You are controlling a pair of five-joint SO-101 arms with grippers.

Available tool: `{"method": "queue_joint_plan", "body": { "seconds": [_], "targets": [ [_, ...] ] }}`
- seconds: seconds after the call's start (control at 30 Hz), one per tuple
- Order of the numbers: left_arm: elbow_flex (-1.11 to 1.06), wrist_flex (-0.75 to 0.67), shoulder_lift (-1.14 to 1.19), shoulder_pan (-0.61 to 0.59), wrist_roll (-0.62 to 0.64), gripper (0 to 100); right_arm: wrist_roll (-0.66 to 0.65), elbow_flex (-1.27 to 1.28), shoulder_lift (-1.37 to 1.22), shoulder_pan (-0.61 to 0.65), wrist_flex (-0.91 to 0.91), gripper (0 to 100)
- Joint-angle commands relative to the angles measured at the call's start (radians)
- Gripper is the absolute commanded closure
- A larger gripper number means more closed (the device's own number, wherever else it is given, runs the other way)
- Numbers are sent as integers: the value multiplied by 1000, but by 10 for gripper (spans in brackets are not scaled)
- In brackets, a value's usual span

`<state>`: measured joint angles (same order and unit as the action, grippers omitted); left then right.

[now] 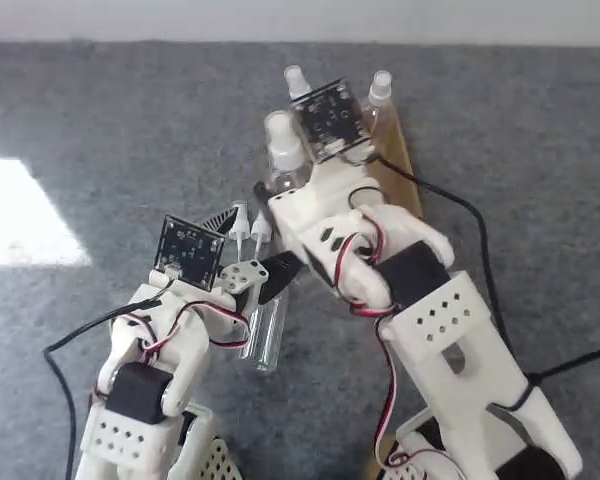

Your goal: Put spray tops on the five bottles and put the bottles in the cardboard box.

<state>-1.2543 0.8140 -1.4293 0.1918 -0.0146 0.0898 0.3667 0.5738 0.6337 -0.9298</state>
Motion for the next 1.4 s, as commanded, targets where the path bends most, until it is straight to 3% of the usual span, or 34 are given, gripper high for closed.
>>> {"method": "queue_joint_plan", "body": {
  "seconds": [0.0,0.13,0.3,0.43,0.6,0.83,1.03,1.37],
  "targets": [
    [5,-35,15,-51,-34,663,-20,-5,51,-87,62,993],
    [2,-17,14,-157,-66,663,-75,6,-19,-153,213,993],
    [-18,69,14,-427,-77,663,-78,11,-209,-205,484,993],
    [-102,37,14,-571,-72,668,-75,11,-366,-219,664,993],
    [-200,-52,12,-586,-74,723,-75,31,-544,-217,874,993],
    [-209,-60,12,-583,-72,723,-75,95,-677,-217,1081,993],
    [-226,-61,6,-549,-77,723,2,183,-690,-206,1170,993],
    [-229,-61,6,-537,-78,722,3,238,-765,-160,1311,993]
  ]
}}
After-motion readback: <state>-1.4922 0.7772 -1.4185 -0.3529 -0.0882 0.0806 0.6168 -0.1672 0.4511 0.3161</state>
